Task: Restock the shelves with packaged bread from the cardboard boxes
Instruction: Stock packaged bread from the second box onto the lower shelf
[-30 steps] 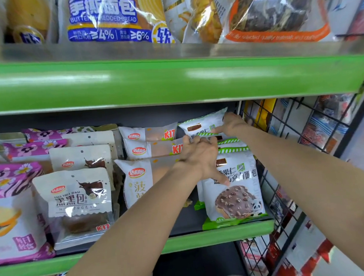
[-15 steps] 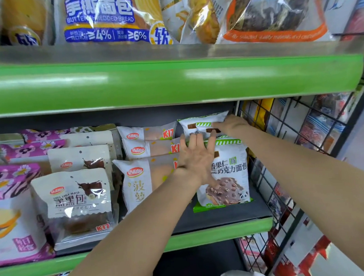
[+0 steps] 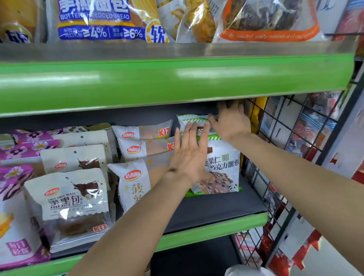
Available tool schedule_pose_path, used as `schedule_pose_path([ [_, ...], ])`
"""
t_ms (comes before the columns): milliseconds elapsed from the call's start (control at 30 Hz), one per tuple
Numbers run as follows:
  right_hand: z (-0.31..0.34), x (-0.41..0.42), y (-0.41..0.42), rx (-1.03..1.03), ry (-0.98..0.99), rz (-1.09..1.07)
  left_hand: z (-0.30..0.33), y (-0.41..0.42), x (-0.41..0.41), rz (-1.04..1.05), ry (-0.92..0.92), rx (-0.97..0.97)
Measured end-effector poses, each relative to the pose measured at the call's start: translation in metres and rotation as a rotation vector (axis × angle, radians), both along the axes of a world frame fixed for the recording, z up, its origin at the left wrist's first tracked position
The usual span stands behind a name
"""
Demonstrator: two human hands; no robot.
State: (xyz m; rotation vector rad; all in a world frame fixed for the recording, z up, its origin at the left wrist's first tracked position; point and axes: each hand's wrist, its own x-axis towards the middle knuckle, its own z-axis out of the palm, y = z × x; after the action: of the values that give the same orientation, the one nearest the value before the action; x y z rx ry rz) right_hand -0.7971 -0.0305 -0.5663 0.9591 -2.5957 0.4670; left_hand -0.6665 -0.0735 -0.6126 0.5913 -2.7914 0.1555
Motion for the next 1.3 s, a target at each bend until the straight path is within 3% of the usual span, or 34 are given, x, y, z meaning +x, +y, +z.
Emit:
schedule_pose_path([
  [100,0.007,0.015,0.002,0.042,-0.034,0.018,0.005,-0.003,0.011,0.119,0.011,-0.03],
  [200,0.005,0.035,0.006,0.034,-0.027,0.198,0.001,-0.014,0.03,0.218,-0.014,-0.039],
  [300,-0.009,0.045,0.01,0.156,-0.038,0.305,-0.005,-0.027,0.049,0.263,-0.032,-0.102],
  [567,-0.013,0.033,0.025,0.341,0.071,0.297,-0.007,-0.049,0.051,0.113,-0.029,-0.129],
  [633,-0.017,0.031,0.028,0.269,0.026,0.313,-0.009,-0.051,0.052,0.081,0.009,-0.155],
  [733,-0.027,0.036,0.035,-0.002,-0.005,0.332,-0.01,-0.042,0.048,0.026,0.137,-0.157],
  [833,-0.044,0.047,0.045,-0.256,0.072,0.266,-0.003,-0.029,0.031,0.052,0.203,-0.005],
  [1033,-0.064,0.048,0.061,-0.021,-0.098,0.115,0.015,-0.039,-0.004,0.179,0.359,0.528],
  [1167,-0.075,0.056,0.063,0.015,-0.054,0.113,0.013,-0.052,-0.019,0.181,0.309,0.642],
  [1300,-0.084,0.057,0.057,-0.067,0.007,0.121,0.016,-0.053,-0.027,0.237,0.295,0.633],
])
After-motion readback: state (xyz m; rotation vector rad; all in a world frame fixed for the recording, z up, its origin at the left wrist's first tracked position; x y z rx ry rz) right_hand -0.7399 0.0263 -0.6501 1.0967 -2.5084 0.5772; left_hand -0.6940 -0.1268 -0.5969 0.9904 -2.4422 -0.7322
